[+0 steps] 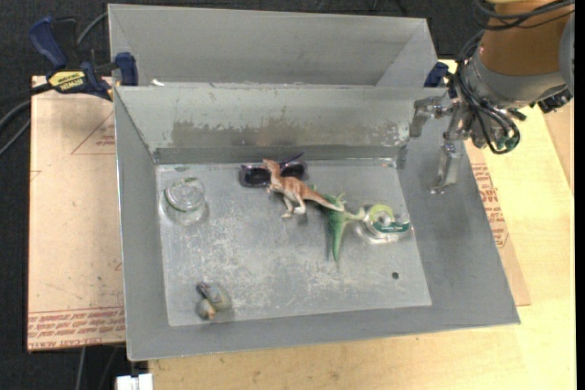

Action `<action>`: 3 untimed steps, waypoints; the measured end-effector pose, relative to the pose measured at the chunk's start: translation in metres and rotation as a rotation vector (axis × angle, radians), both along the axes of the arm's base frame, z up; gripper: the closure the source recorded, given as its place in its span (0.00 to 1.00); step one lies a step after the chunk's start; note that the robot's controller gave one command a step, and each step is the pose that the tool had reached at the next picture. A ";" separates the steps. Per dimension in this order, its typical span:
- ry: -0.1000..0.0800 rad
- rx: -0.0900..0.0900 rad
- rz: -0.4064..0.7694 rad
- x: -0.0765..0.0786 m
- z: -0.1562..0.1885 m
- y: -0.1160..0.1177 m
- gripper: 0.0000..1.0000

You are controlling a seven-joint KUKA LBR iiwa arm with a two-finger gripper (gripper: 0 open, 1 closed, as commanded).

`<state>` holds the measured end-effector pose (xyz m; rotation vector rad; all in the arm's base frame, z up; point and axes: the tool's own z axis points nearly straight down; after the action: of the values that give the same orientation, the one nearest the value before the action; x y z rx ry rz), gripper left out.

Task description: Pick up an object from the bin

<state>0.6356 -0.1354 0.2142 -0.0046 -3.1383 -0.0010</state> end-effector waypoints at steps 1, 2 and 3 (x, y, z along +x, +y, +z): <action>-0.006 -0.001 0.003 0.001 0.005 0.001 0.00; 0.006 0.005 -0.036 -0.005 -0.073 0.069 0.00; -0.011 -0.001 0.077 0.013 -0.090 0.047 0.00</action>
Offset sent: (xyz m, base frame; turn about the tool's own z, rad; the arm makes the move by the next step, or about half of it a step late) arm -0.0042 0.0627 -0.0677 0.0432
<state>0.6483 -0.0884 0.1237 0.1171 -3.1472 0.0012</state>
